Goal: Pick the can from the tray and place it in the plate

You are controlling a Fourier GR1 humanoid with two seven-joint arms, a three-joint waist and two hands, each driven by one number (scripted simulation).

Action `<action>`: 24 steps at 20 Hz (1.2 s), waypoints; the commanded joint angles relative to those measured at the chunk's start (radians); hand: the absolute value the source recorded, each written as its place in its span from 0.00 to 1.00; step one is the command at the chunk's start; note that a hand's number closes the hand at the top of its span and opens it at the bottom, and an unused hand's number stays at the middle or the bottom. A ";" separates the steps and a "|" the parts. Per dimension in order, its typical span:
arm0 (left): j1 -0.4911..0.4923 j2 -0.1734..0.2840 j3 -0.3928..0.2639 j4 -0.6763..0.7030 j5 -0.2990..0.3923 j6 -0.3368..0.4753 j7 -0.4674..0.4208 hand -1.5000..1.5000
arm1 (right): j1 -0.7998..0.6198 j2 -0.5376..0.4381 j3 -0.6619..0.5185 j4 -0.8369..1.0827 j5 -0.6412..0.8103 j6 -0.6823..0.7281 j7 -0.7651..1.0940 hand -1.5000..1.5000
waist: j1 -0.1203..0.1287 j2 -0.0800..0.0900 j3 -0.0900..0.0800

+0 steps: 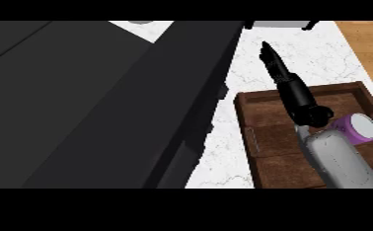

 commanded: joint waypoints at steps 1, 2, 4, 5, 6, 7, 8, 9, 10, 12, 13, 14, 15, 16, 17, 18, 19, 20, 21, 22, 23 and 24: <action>0.040 0.000 0.003 -0.041 -0.011 -0.016 -0.005 0.50 | -0.020 -0.029 -0.047 -0.055 -0.022 0.016 0.108 1.00 | -0.002 0.037 0.021; 0.035 -0.091 0.103 -0.040 -0.168 -0.123 0.021 0.50 | -0.005 -0.039 -0.080 -0.013 -0.087 0.039 0.106 1.00 | -0.002 0.037 0.020; 0.056 -0.077 0.208 0.000 -0.233 -0.291 0.035 0.50 | 0.017 -0.039 -0.118 -0.024 -0.168 0.050 0.192 1.00 | -0.007 0.037 0.017; 0.077 -0.049 0.208 0.016 -0.240 -0.360 -0.003 0.50 | 0.012 -0.056 -0.160 0.010 -0.210 0.056 0.233 1.00 | 0.008 0.039 0.017; 0.094 -0.032 0.206 0.032 -0.245 -0.410 -0.020 0.50 | 0.012 -0.061 -0.187 0.015 -0.246 0.051 0.279 1.00 | 0.012 0.037 0.017; 0.024 0.021 0.233 0.079 -0.110 -0.557 0.053 0.50 | -0.011 -0.354 -0.058 0.055 0.192 -0.015 0.174 1.00 | -0.001 0.029 -0.024; 0.090 0.004 0.244 0.099 -0.130 -0.556 -0.016 0.50 | 0.004 -0.304 -0.148 0.068 0.159 -0.144 0.169 1.00 | -0.014 0.035 0.008; 0.121 -0.007 0.260 0.114 -0.138 -0.544 -0.071 0.50 | 0.048 -0.184 -0.227 0.065 0.039 -0.218 0.164 0.00 | -0.023 0.034 0.019; 0.119 -0.017 0.261 0.129 -0.141 -0.526 -0.098 0.50 | 0.056 -0.140 -0.245 0.048 -0.011 -0.219 0.158 0.00 | -0.031 0.036 0.023; 0.150 -0.086 0.211 0.159 -0.222 -0.432 -0.210 0.50 | 0.116 -0.112 -0.231 0.010 0.005 -0.234 0.086 0.00 | -0.027 0.032 0.024; 0.161 -0.127 0.193 0.210 -0.265 -0.361 -0.273 0.50 | 0.134 -0.109 -0.233 -0.008 0.003 -0.232 0.062 0.00 | -0.035 0.036 0.022; 0.112 -0.164 0.139 0.239 -0.267 -0.261 -0.246 0.50 | 0.134 -0.096 -0.207 -0.015 0.024 -0.236 0.048 0.00 | -0.044 0.037 0.022; 0.091 -0.165 0.087 0.276 -0.266 -0.134 -0.264 0.50 | 0.154 -0.117 -0.217 -0.026 0.023 -0.225 0.038 0.00 | -0.049 0.031 0.022; 0.036 -0.185 0.037 0.322 -0.279 -0.023 -0.260 0.50 | 0.154 -0.129 -0.212 -0.031 0.031 -0.216 0.030 0.00 | -0.058 0.029 0.021; -0.007 -0.213 0.018 0.384 -0.308 0.072 -0.287 0.50 | 0.163 -0.120 -0.210 -0.029 0.048 -0.241 0.016 0.00 | -0.065 0.030 0.019; -0.031 -0.220 0.023 0.430 -0.319 0.129 -0.300 0.50 | 0.179 -0.141 -0.211 -0.025 0.071 -0.255 0.016 0.00 | -0.068 0.024 0.016; -0.069 -0.233 0.014 0.469 -0.334 0.170 -0.311 0.50 | 0.176 -0.155 -0.217 -0.029 0.070 -0.253 0.031 0.00 | -0.078 0.023 0.015; -0.100 -0.242 0.006 0.497 -0.341 0.198 -0.317 0.50 | 0.183 -0.157 -0.228 -0.026 0.070 -0.262 0.024 0.00 | -0.089 0.023 0.017; -0.092 -0.245 0.020 0.524 -0.337 0.216 -0.336 0.50 | 0.193 -0.164 -0.234 -0.029 0.078 -0.278 0.032 0.00 | -0.096 0.022 0.013; -0.102 -0.235 0.021 0.534 -0.340 0.218 -0.337 0.50 | 0.196 -0.172 -0.228 -0.044 0.091 -0.282 0.029 0.00 | -0.097 0.020 0.013; -0.096 -0.244 0.020 0.522 -0.326 0.220 -0.330 0.50 | 0.192 -0.197 -0.238 -0.044 0.094 -0.279 0.048 0.00 | -0.103 0.017 0.012; -0.069 -0.220 0.028 0.499 -0.309 0.180 -0.336 0.50 | 0.221 -0.218 -0.235 -0.042 0.105 -0.271 0.051 0.00 | -0.102 0.018 0.013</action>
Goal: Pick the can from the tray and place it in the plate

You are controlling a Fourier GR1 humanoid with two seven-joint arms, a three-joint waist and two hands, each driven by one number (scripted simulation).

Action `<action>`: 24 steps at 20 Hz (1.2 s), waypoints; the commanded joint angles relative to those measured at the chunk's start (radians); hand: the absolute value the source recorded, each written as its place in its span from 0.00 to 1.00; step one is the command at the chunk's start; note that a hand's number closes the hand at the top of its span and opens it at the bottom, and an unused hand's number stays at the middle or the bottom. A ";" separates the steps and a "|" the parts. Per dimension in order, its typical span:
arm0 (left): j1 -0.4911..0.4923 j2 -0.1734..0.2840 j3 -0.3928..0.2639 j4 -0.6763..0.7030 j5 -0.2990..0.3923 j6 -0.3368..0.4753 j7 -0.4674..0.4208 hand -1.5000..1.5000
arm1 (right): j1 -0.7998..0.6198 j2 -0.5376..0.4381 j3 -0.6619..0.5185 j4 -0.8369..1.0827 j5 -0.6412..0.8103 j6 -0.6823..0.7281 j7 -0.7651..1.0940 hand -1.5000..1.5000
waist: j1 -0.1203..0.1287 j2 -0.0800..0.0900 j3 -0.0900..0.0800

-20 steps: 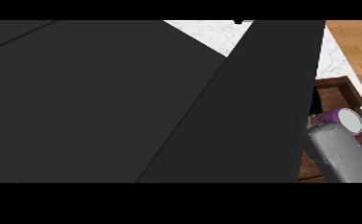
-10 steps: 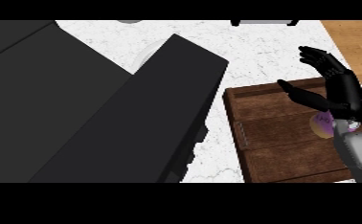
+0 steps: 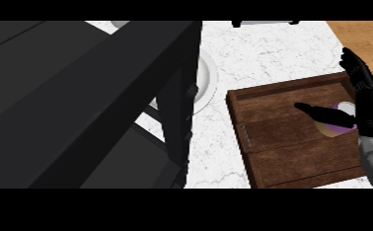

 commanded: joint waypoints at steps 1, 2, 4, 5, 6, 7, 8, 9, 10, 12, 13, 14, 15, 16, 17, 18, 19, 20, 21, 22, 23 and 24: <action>0.096 -0.113 -0.166 0.019 0.042 -0.291 0.034 0.50 | 0.059 -0.075 -0.002 -0.004 0.050 -0.009 0.027 0.00 | -0.042 0.033 -0.019; 0.125 -0.086 -0.178 -0.026 0.060 -0.342 0.037 0.50 | 0.067 -0.090 0.012 -0.004 0.069 -0.013 0.059 0.00 | -0.031 0.034 -0.021; 0.177 -0.054 -0.184 -0.088 0.101 -0.410 0.046 0.50 | 0.100 -0.152 0.030 -0.003 0.107 0.013 0.088 0.00 | -0.029 0.040 -0.021; 0.187 -0.045 -0.190 -0.107 0.111 -0.435 0.065 0.50 | 0.101 -0.184 0.040 0.000 0.118 0.031 0.133 0.00 | -0.018 0.039 -0.022; 0.191 -0.039 -0.192 -0.130 0.119 -0.455 0.071 0.50 | 0.116 -0.216 0.050 0.000 0.131 0.053 0.156 0.00 | -0.012 0.036 -0.021; 0.200 -0.033 -0.196 -0.141 0.117 -0.460 0.081 0.50 | 0.142 -0.247 0.060 0.001 0.137 0.079 0.183 0.00 | -0.008 0.034 -0.020; 0.193 -0.016 -0.189 -0.137 0.127 -0.486 0.085 0.50 | 0.138 -0.260 0.088 -0.014 0.162 0.087 0.218 0.00 | 0.002 0.038 -0.021; 0.200 -0.008 -0.186 -0.143 0.136 -0.505 0.093 0.50 | 0.171 -0.290 0.092 -0.018 0.162 0.114 0.232 0.00 | -0.007 0.034 -0.021; 0.190 0.011 -0.186 -0.154 0.136 -0.525 0.089 0.50 | 0.153 -0.328 0.095 -0.013 0.174 0.138 0.279 0.00 | 0.014 0.039 -0.021; 0.197 -0.012 -0.197 -0.148 0.131 -0.511 0.094 0.50 | 0.179 -0.329 0.114 -0.058 0.162 0.161 0.327 0.00 | 0.007 0.037 -0.020; 0.196 -0.007 -0.199 -0.160 0.141 -0.535 0.096 0.50 | 0.186 -0.335 0.107 -0.061 0.153 0.169 0.332 0.00 | 0.015 0.036 -0.017; 0.197 0.007 -0.203 -0.165 0.136 -0.541 0.112 0.50 | 0.192 -0.342 0.104 -0.076 0.142 0.176 0.365 0.00 | 0.019 0.034 -0.017; 0.213 0.002 -0.184 -0.162 0.151 -0.542 0.084 0.50 | 0.222 -0.353 0.116 -0.099 0.141 0.190 0.383 0.00 | 0.016 0.033 -0.018; 0.213 -0.014 -0.200 -0.151 0.143 -0.544 0.086 0.50 | 0.212 -0.368 0.111 -0.110 0.137 0.200 0.409 0.00 | 0.016 0.037 -0.018; 0.222 -0.002 -0.194 -0.154 0.154 -0.571 0.082 0.50 | 0.205 -0.382 0.106 -0.117 0.135 0.204 0.454 0.00 | 0.029 0.037 -0.019; 0.199 -0.027 -0.211 -0.163 0.141 -0.554 0.082 0.50 | 0.212 -0.379 0.112 -0.107 0.139 0.210 0.453 0.00 | 0.031 0.042 -0.015; 0.212 -0.006 -0.205 -0.146 0.140 -0.579 0.064 0.50 | 0.207 -0.403 0.118 -0.117 0.158 0.215 0.488 0.00 | 0.038 0.045 -0.017; 0.219 -0.015 -0.202 -0.155 0.147 -0.577 0.070 0.50 | 0.234 -0.407 0.115 -0.135 0.151 0.213 0.500 0.00 | 0.031 0.040 -0.016; 0.211 -0.007 -0.207 -0.163 0.137 -0.580 0.070 0.50 | 0.228 -0.417 0.113 -0.157 0.139 0.229 0.533 0.00 | 0.036 0.040 -0.015; 0.208 0.008 -0.205 -0.162 0.151 -0.614 0.089 0.50 | 0.229 -0.416 0.118 -0.138 0.153 0.223 0.548 0.00 | 0.049 0.043 -0.014; 0.217 -0.006 -0.196 -0.151 0.152 -0.600 0.073 0.50 | 0.250 -0.431 0.129 -0.177 0.158 0.230 0.577 0.00 | 0.038 0.040 -0.016; 0.219 -0.030 -0.217 -0.170 0.141 -0.594 0.063 0.50 | 0.215 -0.471 0.110 -0.137 0.159 0.262 0.597 0.00 | 0.063 0.045 -0.015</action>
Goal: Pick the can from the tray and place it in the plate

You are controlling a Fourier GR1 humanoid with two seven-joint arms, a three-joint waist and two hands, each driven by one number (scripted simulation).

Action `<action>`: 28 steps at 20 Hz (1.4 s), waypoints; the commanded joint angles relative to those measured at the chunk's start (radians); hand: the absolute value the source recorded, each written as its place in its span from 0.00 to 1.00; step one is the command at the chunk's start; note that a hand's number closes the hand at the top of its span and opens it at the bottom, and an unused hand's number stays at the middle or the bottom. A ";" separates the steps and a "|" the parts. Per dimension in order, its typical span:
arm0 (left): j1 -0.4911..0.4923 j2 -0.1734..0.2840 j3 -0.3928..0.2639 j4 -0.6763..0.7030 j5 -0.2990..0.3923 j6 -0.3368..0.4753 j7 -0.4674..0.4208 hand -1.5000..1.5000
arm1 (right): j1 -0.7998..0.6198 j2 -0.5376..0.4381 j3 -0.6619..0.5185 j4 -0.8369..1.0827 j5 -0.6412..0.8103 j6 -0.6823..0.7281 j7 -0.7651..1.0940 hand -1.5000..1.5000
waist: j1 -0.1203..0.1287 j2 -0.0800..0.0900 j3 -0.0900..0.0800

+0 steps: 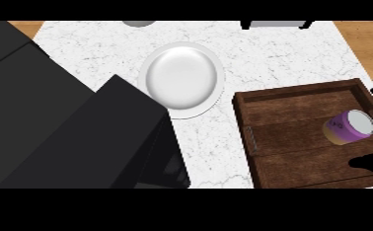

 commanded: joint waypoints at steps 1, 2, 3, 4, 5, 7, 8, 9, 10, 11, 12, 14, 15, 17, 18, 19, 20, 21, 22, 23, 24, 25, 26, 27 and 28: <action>0.110 -0.128 -0.131 -0.011 0.019 -0.133 -0.020 0.50 | 0.009 -0.045 0.026 -0.032 0.028 0.033 0.099 0.00 | 0.005 0.047 -0.004; 0.129 -0.107 -0.124 -0.034 0.028 -0.152 -0.007 0.50 | 0.043 -0.070 0.006 -0.008 0.014 0.052 0.078 0.00 | 0.008 0.042 -0.002; 0.101 -0.110 -0.137 -0.035 0.007 -0.141 -0.007 0.50 | 0.016 -0.055 0.021 -0.063 0.010 0.053 0.142 0.00 | 0.008 0.043 -0.002; 0.131 -0.091 -0.119 -0.028 0.033 -0.186 -0.021 0.50 | 0.016 -0.071 0.010 -0.051 -0.004 0.075 0.143 0.00 | 0.020 0.044 -0.003; 0.117 -0.111 -0.123 0.003 0.017 -0.165 -0.038 0.50 | 0.018 -0.030 0.034 -0.067 0.017 0.043 0.145 0.00 | 0.012 0.049 -0.002; 0.102 -0.106 -0.125 -0.017 0.022 -0.180 -0.014 0.50 | 0.013 -0.056 0.026 -0.071 0.002 0.080 0.162 0.00 | 0.019 0.048 -0.001; 0.124 -0.101 -0.121 -0.032 0.030 -0.195 -0.019 0.50 | 0.026 -0.056 0.012 -0.043 0.007 0.069 0.136 0.00 | 0.024 0.046 0.000; 0.117 -0.096 -0.121 -0.019 0.021 -0.185 -0.001 0.50 | 0.021 -0.027 0.030 -0.083 0.015 0.045 0.178 0.00 | 0.022 0.046 0.000; 0.119 -0.119 -0.133 -0.024 0.015 -0.179 -0.018 0.50 | 0.014 -0.040 0.018 -0.063 0.014 0.056 0.171 0.00 | 0.025 0.047 0.000; 0.093 -0.114 -0.135 -0.036 0.012 -0.176 0.009 0.50 | 0.019 -0.016 0.041 -0.076 0.024 0.047 0.195 0.00 | 0.026 0.046 0.001; 0.095 -0.111 -0.121 -0.009 0.015 -0.186 -0.029 0.50 | 0.028 -0.031 0.039 -0.072 0.038 0.052 0.175 0.00 | 0.017 0.049 0.000; 0.129 -0.121 -0.130 -0.037 0.021 -0.203 -0.035 0.50 | 0.030 -0.025 0.042 -0.040 0.065 0.034 0.180 0.00 | 0.034 0.047 0.001; 0.093 -0.131 -0.138 -0.012 0.002 -0.179 -0.017 0.50 | -0.008 -0.048 0.031 -0.011 0.056 0.074 0.196 0.00 | 0.035 0.054 0.001; 0.100 -0.123 -0.130 -0.025 0.012 -0.192 -0.006 0.50 | 0.005 -0.025 0.048 -0.035 0.075 0.050 0.226 0.00 | 0.030 0.050 0.001; 0.112 -0.101 -0.105 -0.002 0.024 -0.223 -0.048 0.50 | -0.006 -0.014 0.042 0.014 0.083 0.047 0.193 0.00 | 0.035 0.055 0.001; 0.107 -0.106 -0.115 -0.031 0.023 -0.215 -0.010 0.50 | -0.009 0.002 0.055 0.012 0.090 0.046 0.210 0.00 | 0.036 0.053 0.002; 0.111 -0.096 -0.115 -0.049 0.026 -0.221 0.006 0.50 | -0.018 -0.015 0.040 0.022 0.078 0.074 0.199 0.00 | 0.031 0.052 0.002; 0.126 -0.139 -0.162 -0.096 -0.005 -0.185 0.019 0.50 | -0.043 0.028 0.067 0.063 0.110 0.053 0.193 0.00 | 0.049 0.053 0.004; 0.164 -0.118 -0.149 -0.100 0.000 -0.205 -0.002 0.50 | -0.038 0.048 0.085 0.041 0.126 0.045 0.195 0.00 | 0.042 0.052 0.003; 0.142 -0.092 -0.124 -0.103 0.018 -0.217 0.021 0.50 | -0.075 0.052 0.064 0.071 0.067 0.116 0.157 1.00 | 0.038 0.054 0.003; 0.160 -0.090 -0.127 -0.117 0.008 -0.203 0.030 0.50 | -0.050 0.066 0.105 0.080 0.112 0.111 0.120 1.00 | 0.035 0.053 0.003; 0.208 -0.104 -0.123 -0.133 0.014 -0.209 -0.012 0.50 | -0.042 0.045 0.092 0.037 0.105 0.125 0.124 1.00 | 0.029 0.051 0.002; 0.232 -0.132 -0.161 -0.150 -0.017 -0.190 -0.024 0.50 | -0.048 0.060 0.088 0.056 0.113 0.107 0.090 1.00 | 0.032 0.051 0.003; 0.213 -0.076 -0.116 -0.137 0.023 -0.248 -0.011 0.50 | -0.058 0.092 0.103 0.099 0.141 0.094 0.071 1.00 | 0.033 0.053 0.003; 0.234 -0.111 -0.134 -0.142 0.001 -0.217 -0.032 0.50 | -0.082 0.086 0.089 0.083 0.122 0.118 0.081 1.00 | 0.032 0.053 0.002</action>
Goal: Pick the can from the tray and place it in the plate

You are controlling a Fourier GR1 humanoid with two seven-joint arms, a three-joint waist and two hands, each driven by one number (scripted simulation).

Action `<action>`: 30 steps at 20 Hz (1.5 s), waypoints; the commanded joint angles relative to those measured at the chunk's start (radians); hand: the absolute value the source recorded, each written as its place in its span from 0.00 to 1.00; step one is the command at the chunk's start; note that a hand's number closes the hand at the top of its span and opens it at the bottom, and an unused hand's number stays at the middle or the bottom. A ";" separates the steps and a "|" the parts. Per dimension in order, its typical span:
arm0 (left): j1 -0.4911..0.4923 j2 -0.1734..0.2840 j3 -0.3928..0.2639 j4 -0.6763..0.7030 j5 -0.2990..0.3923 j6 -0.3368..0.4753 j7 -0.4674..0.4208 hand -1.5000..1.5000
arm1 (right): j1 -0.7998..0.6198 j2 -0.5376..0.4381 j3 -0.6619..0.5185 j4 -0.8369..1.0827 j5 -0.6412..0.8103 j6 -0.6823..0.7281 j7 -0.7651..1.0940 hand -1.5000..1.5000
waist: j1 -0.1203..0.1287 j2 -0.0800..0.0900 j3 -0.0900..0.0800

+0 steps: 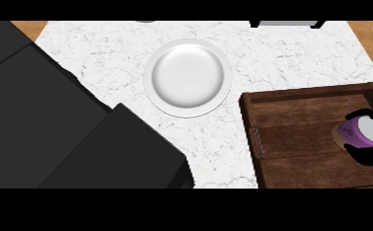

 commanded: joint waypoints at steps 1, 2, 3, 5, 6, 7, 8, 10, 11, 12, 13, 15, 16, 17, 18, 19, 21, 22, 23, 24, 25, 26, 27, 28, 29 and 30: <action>0.091 -0.094 -0.108 -0.060 -0.025 -0.012 0.031 0.50 | -0.010 0.058 0.032 0.050 0.038 0.000 -0.058 1.00 | -0.006 0.028 -0.006; 0.073 -0.071 -0.073 0.035 -0.025 -0.043 -0.050 0.50 | -0.032 0.052 0.014 0.077 0.027 0.024 -0.087 1.00 | -0.016 0.033 -0.007; 0.119 -0.057 -0.090 -0.059 -0.024 -0.042 0.019 0.50 | -0.039 0.036 -0.001 0.067 0.017 0.040 -0.088 1.00 | -0.006 0.028 -0.006; 0.132 -0.051 -0.087 -0.110 -0.016 -0.043 0.047 0.50 | 0.004 0.112 0.039 0.052 0.086 -0.054 -0.033 1.00 | -0.012 0.025 -0.007; 0.104 -0.050 -0.065 -0.044 -0.007 -0.047 0.035 0.50 | 0.043 0.133 0.060 -0.035 0.116 -0.108 0.061 1.00 | -0.033 0.025 -0.009; 0.118 -0.050 -0.070 -0.070 -0.007 -0.052 0.027 0.50 | 0.048 0.193 0.090 -0.064 0.154 -0.173 0.145 1.00 | -0.030 0.022 -0.009; 0.101 -0.045 -0.062 -0.046 -0.012 -0.047 0.025 0.50 | 0.060 0.227 0.114 -0.081 0.193 -0.216 0.212 1.00 | -0.038 0.023 -0.010; 0.112 -0.017 -0.034 -0.068 -0.001 -0.042 0.050 0.50 | 0.125 0.279 0.144 -0.125 0.247 -0.294 0.312 1.00 | -0.055 0.016 -0.012; 0.124 -0.034 -0.041 -0.060 -0.006 -0.036 0.029 0.50 | 0.143 0.296 0.171 -0.161 0.283 -0.314 0.334 1.00 | -0.063 0.017 -0.014; 0.106 -0.023 -0.043 -0.057 -0.008 -0.049 0.042 0.50 | 0.122 0.311 0.184 -0.161 0.367 -0.367 0.372 1.00 | -0.054 0.023 -0.013; 0.142 -0.035 -0.053 -0.097 -0.007 -0.046 0.039 0.50 | 0.148 0.300 0.203 -0.188 0.427 -0.382 0.407 1.00 | -0.047 0.017 -0.013; 0.157 -0.045 -0.053 -0.109 -0.007 -0.040 0.039 0.50 | 0.150 0.283 0.214 -0.282 0.551 -0.412 0.492 1.00 | -0.050 0.015 -0.014; 0.150 -0.044 -0.044 -0.083 -0.019 -0.024 0.026 0.50 | 0.159 0.300 0.230 -0.287 0.628 -0.445 0.517 1.00 | -0.053 0.019 -0.013; 0.140 -0.050 -0.056 -0.085 -0.018 -0.040 0.020 0.50 | 0.144 0.309 0.252 -0.338 0.672 -0.418 0.567 1.00 | -0.055 0.018 -0.015; 0.158 -0.052 -0.055 -0.101 -0.015 -0.037 0.029 0.50 | 0.149 0.310 0.262 -0.399 0.713 -0.405 0.595 1.00 | -0.054 0.014 -0.014; 0.153 -0.062 -0.069 -0.103 -0.026 -0.033 0.029 0.50 | 0.149 0.348 0.288 -0.404 0.755 -0.402 0.620 1.00 | -0.051 0.016 -0.014; 0.154 -0.055 -0.062 -0.104 -0.025 -0.037 0.036 0.50 | 0.179 0.365 0.322 -0.470 0.847 -0.374 0.665 1.00 | -0.057 0.016 -0.013; 0.129 -0.036 -0.033 -0.087 -0.017 -0.034 0.041 0.50 | 0.189 0.365 0.331 -0.536 0.908 -0.354 0.701 1.00 | -0.067 0.015 -0.014; 0.135 -0.045 -0.043 -0.097 -0.015 -0.042 0.038 0.50 | 0.168 0.387 0.339 -0.535 0.959 -0.322 0.730 1.00 | -0.055 0.018 -0.013; 0.153 -0.031 -0.029 -0.097 -0.015 -0.040 0.038 0.50 | 0.167 0.423 0.360 -0.578 1.009 -0.308 0.762 1.00 | -0.053 0.016 -0.013; 0.143 -0.036 -0.037 -0.114 -0.023 -0.033 0.041 0.50 | 0.159 0.434 0.369 -0.621 1.060 -0.268 0.782 1.00 | -0.054 0.015 -0.013; 0.126 -0.054 -0.055 -0.109 -0.040 -0.007 0.071 0.50 | 0.164 0.435 0.374 -0.644 1.103 -0.245 0.782 1.00 | -0.063 0.015 -0.013; 0.143 -0.027 -0.029 -0.108 -0.010 -0.052 0.052 0.50 | 0.169 0.432 0.361 -0.698 1.123 -0.200 0.800 1.00 | -0.057 0.016 -0.013; 0.132 -0.042 -0.038 -0.093 -0.019 -0.040 0.051 0.50 | 0.140 0.469 0.373 -0.705 1.177 -0.185 0.807 1.00 | -0.057 0.018 -0.014; 0.152 -0.062 -0.057 -0.114 -0.037 -0.022 0.045 0.50 | 0.105 0.498 0.376 -0.705 1.231 -0.169 0.806 1.00 | -0.047 0.018 -0.013; 0.170 -0.041 -0.040 -0.096 -0.019 -0.061 0.016 0.50 | 0.100 0.500 0.357 -0.740 1.264 -0.161 0.803 1.00 | -0.047 0.018 -0.014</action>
